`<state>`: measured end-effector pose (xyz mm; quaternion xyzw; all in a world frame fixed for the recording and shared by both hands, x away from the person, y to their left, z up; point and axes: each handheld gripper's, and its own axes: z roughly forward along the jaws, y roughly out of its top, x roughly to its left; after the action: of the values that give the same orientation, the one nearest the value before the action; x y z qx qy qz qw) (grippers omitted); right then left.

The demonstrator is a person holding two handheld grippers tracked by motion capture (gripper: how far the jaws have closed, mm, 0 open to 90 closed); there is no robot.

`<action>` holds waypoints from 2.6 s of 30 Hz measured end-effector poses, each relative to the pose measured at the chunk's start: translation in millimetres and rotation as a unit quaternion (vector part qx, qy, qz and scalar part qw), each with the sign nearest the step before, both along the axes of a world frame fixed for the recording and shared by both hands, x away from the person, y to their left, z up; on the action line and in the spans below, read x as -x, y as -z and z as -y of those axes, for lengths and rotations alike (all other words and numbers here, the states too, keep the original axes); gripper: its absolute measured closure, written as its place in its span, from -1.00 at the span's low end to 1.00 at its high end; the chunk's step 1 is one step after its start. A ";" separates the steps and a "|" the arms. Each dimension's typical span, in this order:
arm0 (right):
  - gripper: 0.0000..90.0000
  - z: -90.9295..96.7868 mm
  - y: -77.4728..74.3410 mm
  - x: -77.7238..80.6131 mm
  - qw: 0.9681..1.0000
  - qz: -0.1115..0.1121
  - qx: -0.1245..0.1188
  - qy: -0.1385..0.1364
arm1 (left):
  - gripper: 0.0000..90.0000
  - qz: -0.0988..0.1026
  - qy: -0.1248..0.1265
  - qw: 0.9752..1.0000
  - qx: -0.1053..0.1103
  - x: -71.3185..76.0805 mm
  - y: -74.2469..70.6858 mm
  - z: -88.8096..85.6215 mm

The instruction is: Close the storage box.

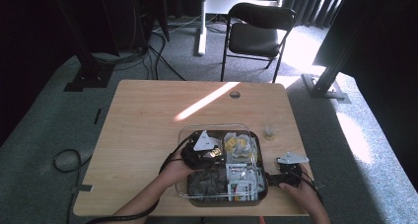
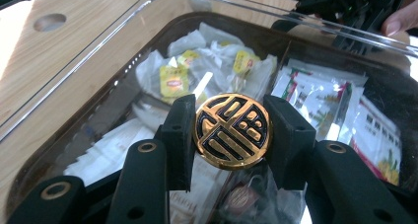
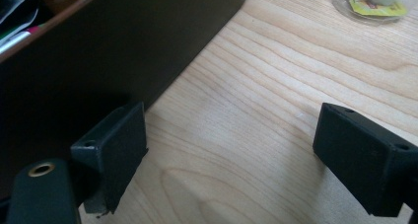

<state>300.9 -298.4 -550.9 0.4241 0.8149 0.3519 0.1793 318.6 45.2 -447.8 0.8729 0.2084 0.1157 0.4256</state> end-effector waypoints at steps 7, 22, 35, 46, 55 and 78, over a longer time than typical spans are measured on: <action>-0.73 0.0 0.0 0.0 1.000 0.000 0.000 0.000 | 0.31 -0.004 0.009 1.000 -0.005 0.2 5.5 11.6; -0.73 0.0 0.0 0.0 1.000 0.000 0.000 0.000 | 0.30 -0.010 0.012 1.000 -0.016 -5.4 23.9 31.0; -0.72 0.0 0.0 0.1 1.000 0.000 0.000 0.000 | 0.30 -0.006 0.011 0.999 -0.031 -2.5 30.7 36.5; -0.73 0.1 0.0 0.0 1.000 0.000 0.000 0.000 | 0.30 -0.027 0.017 0.999 -0.016 -7.0 32.5 36.2; -0.73 0.0 0.0 0.1 1.000 0.000 0.000 0.000 | 0.30 -0.027 0.013 0.999 -0.015 -6.2 32.8 36.4; -0.73 0.0 0.0 0.1 1.000 0.000 0.000 0.000 | -0.79 -0.026 0.004 1.000 -0.010 -8.9 29.7 27.9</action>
<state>300.8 -298.4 -551.0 0.4243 0.8149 0.3519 0.1790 327.6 17.3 -477.5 0.8805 0.2148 0.0936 0.4122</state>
